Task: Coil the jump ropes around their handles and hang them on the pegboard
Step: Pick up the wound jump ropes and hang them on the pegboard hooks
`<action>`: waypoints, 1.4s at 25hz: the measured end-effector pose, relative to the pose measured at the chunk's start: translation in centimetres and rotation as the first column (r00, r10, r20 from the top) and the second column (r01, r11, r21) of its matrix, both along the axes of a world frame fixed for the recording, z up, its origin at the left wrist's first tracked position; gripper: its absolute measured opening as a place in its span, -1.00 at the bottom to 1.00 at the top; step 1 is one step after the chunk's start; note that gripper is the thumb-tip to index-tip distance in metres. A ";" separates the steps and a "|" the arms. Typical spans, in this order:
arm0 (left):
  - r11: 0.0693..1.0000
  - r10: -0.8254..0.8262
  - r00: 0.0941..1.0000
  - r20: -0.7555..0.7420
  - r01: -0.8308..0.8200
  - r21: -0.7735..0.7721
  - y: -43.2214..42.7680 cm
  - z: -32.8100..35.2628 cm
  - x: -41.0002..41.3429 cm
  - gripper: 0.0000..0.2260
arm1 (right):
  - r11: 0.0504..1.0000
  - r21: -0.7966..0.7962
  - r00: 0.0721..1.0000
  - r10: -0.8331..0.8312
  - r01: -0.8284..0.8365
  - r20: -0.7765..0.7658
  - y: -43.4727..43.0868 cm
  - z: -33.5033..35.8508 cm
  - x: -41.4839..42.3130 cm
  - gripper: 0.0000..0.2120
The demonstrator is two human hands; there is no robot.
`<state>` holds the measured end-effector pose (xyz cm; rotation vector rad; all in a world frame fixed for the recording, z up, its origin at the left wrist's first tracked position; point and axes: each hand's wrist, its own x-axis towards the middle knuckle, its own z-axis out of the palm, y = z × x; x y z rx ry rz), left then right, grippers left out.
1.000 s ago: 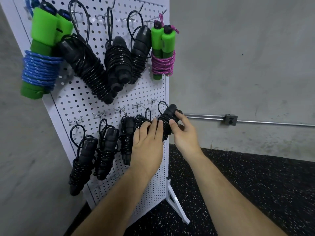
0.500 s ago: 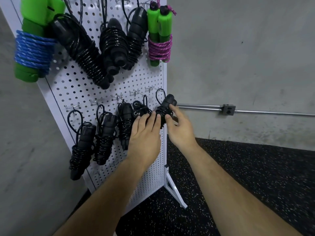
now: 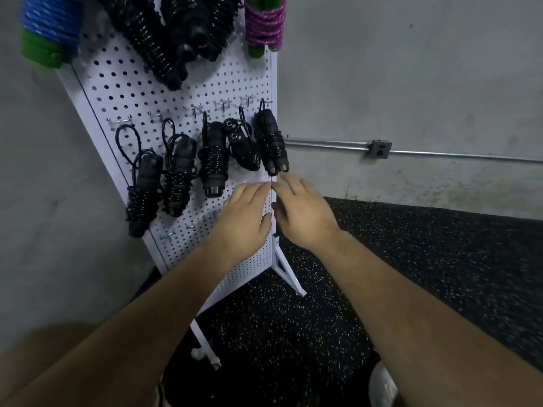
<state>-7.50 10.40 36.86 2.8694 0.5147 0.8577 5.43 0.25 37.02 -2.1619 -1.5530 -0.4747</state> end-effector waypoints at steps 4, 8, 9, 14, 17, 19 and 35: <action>0.978 -0.048 0.993 -0.111 0.024 -0.208 -2.0 -4.9 -2.4 -0.44 | 0.992 -0.127 0.999 -0.024 0.020 -0.029 -1.5 -5.3 -2.5 -0.54; 0.938 -0.018 0.943 -0.332 -0.098 -0.331 -3.2 -14.3 -5.4 -0.43 | 0.961 -0.276 0.977 -0.054 -0.005 -0.205 -4.7 -15.2 -6.0 -0.53; 0.925 -0.028 0.910 -0.413 -0.133 -0.355 -3.5 -16.8 -6.3 -0.41 | 0.947 -0.320 0.966 -0.071 -0.013 -0.249 -5.5 -17.6 -6.6 -0.53; 0.878 -0.131 0.656 -0.743 -0.271 -0.394 -5.5 -27.6 -9.6 -0.36 | 0.808 -0.586 0.866 -0.248 -0.063 -0.434 -9.3 -28.1 -9.6 -0.50; 0.864 -0.228 0.550 -0.803 -0.265 -0.427 -6.7 -32.4 -11.1 -0.33 | 0.713 -0.691 0.849 -0.289 -0.117 -0.443 -11.5 -32.8 -12.6 -0.46; 0.865 -0.245 0.458 -0.854 -0.295 -0.406 -6.9 -34.5 -11.9 -0.30 | 0.640 -0.747 0.842 -0.291 -0.183 -0.455 -12.3 -34.9 -13.8 -0.43; 0.928 -0.234 0.120 -0.965 -0.270 -0.258 -5.3 -38.2 -13.4 -0.58 | 0.521 -0.746 0.557 -0.503 -0.415 -0.661 -8.5 -42.8 -17.7 -0.54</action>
